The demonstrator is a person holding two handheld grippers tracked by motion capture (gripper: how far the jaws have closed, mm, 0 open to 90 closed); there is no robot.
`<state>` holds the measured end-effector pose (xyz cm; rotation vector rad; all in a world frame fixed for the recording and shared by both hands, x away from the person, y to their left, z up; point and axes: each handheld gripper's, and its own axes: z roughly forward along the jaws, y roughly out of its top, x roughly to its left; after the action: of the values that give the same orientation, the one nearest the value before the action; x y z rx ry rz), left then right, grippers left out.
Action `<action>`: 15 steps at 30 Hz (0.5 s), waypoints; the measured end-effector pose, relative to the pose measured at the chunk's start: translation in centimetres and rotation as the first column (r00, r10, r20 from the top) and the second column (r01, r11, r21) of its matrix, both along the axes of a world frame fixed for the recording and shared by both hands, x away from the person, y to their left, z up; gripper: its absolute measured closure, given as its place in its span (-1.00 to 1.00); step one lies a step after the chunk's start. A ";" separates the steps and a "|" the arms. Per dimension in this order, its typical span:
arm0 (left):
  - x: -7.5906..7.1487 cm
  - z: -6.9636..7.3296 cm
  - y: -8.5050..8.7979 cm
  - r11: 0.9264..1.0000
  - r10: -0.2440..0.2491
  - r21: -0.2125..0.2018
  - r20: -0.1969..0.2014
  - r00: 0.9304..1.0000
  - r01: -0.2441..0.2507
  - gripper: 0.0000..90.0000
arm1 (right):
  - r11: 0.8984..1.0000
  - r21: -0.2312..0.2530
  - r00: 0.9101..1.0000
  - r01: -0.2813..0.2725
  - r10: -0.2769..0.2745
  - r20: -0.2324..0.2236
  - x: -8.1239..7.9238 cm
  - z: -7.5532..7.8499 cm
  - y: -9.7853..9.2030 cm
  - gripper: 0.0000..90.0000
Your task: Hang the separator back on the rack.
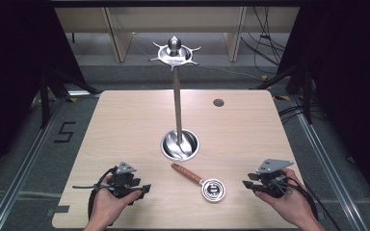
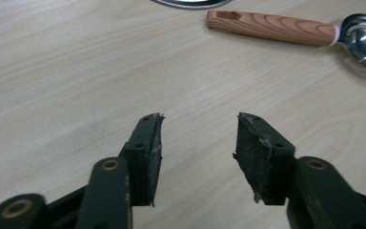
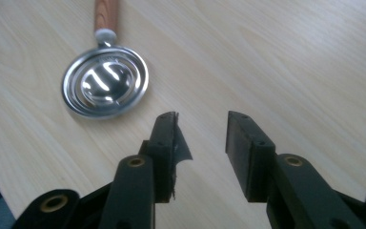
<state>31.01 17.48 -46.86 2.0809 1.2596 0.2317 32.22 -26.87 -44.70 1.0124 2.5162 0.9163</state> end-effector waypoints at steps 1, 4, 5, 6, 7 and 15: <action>-0.2 0.0 0.2 1.000 0.007 0.003 0.004 1.000 -0.007 0.02 | 1.000 0.008 1.000 -0.004 0.004 0.005 0.2 0.2 0.6 0.50; -0.7 0.2 1.0 1.000 0.013 -0.012 0.002 1.000 -0.013 -0.01 | 0.999 0.004 0.999 -0.041 0.041 -0.024 1.1 0.8 2.1 0.60; -0.7 0.2 1.0 1.000 0.013 -0.012 0.002 1.000 -0.013 0.00 | 0.999 -0.016 0.997 -0.050 0.049 -0.055 1.4 1.2 2.6 0.60; -0.9 0.2 1.2 1.000 0.010 -0.018 0.002 1.000 -0.010 0.00 | 0.999 -0.016 0.997 -0.050 0.049 -0.055 1.4 1.2 2.6 0.60; -1.0 -0.1 1.5 1.000 0.018 -0.019 -0.001 1.000 -0.018 0.01 | 0.998 -0.027 0.997 -0.061 0.060 -0.050 2.5 1.1 4.2 0.60; -0.7 -0.3 1.0 0.999 -0.011 -0.035 -0.012 1.000 0.011 0.02 | 0.980 -0.154 0.975 -0.128 0.096 -0.199 5.6 1.9 9.2 0.61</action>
<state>30.32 18.52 -47.12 2.0620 1.2506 0.1904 37.77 -17.66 -42.83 0.9544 2.7796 0.6504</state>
